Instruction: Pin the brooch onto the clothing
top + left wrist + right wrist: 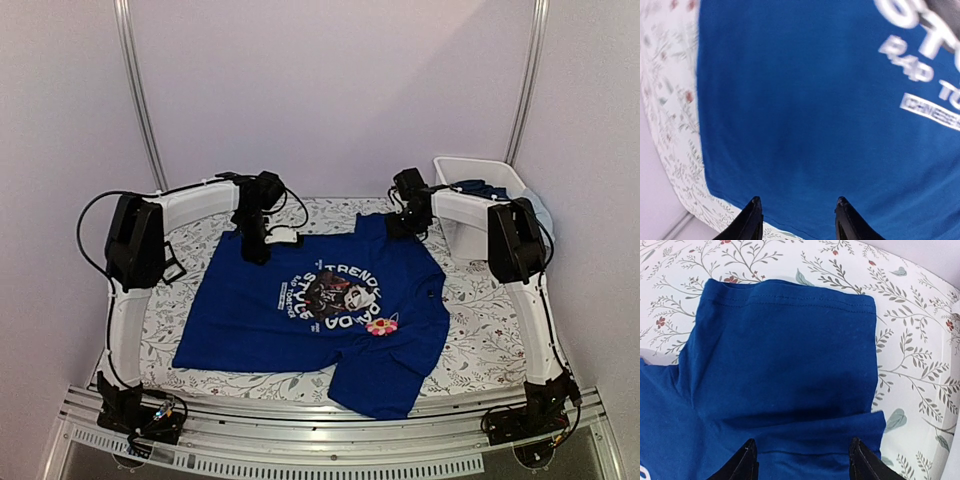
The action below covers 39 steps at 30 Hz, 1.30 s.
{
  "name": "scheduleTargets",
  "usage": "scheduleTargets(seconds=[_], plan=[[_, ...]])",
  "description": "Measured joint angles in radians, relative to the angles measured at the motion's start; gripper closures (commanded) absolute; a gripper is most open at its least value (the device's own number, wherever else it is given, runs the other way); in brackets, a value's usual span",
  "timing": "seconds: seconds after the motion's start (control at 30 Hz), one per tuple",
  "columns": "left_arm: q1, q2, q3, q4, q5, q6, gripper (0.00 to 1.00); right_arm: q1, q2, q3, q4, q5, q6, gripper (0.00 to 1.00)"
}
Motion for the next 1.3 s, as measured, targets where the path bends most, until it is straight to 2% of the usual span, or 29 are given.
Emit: scheduleTargets(seconds=[0.1, 0.27, 0.4, 0.47, 0.57, 0.73, 0.9, 1.17, 1.3], plan=[[0.047, 0.080, 0.126, 0.036, -0.042, -0.106, 0.51, 0.026, -0.103, -0.092, -0.028, 0.003, 0.011, 0.46], [0.065, 0.141, 0.151, 0.134, -0.091, -0.218, 0.51, 0.188, -0.470, -0.433, -0.037, -0.031, 0.060, 0.62], [0.063, 0.207, 0.176, 0.192, -0.117, -0.261, 0.51, 0.417, -0.758, -0.740, 0.014, -0.172, 0.130, 0.87], [0.063, 0.241, 0.180, 0.215, -0.138, -0.269, 0.51, 0.500, -0.840, -0.884, 0.043, -0.238, 0.195, 0.93], [0.060, 0.257, 0.200, 0.247, -0.173, -0.274, 0.50, 0.552, -0.878, -1.070, 0.063, -0.260, 0.325, 0.99], [0.060, 0.317, 0.266, 0.271, -0.254, -0.274, 0.50, 0.620, -0.875, -1.284, 0.113, -0.264, 0.550, 1.00], [0.072, 0.383, 0.358, 0.295, -0.320, -0.279, 0.50, 0.633, -0.884, -1.310, 0.144, -0.273, 0.727, 1.00], [0.114, 0.434, 0.429, 0.341, -0.334, -0.284, 0.49, 0.635, -0.977, -1.387, 0.122, -0.318, 0.836, 1.00], [0.117, 0.433, 0.429, 0.344, -0.314, -0.285, 0.44, 0.636, -0.993, -1.386, 0.082, -0.349, 0.834, 0.99]])
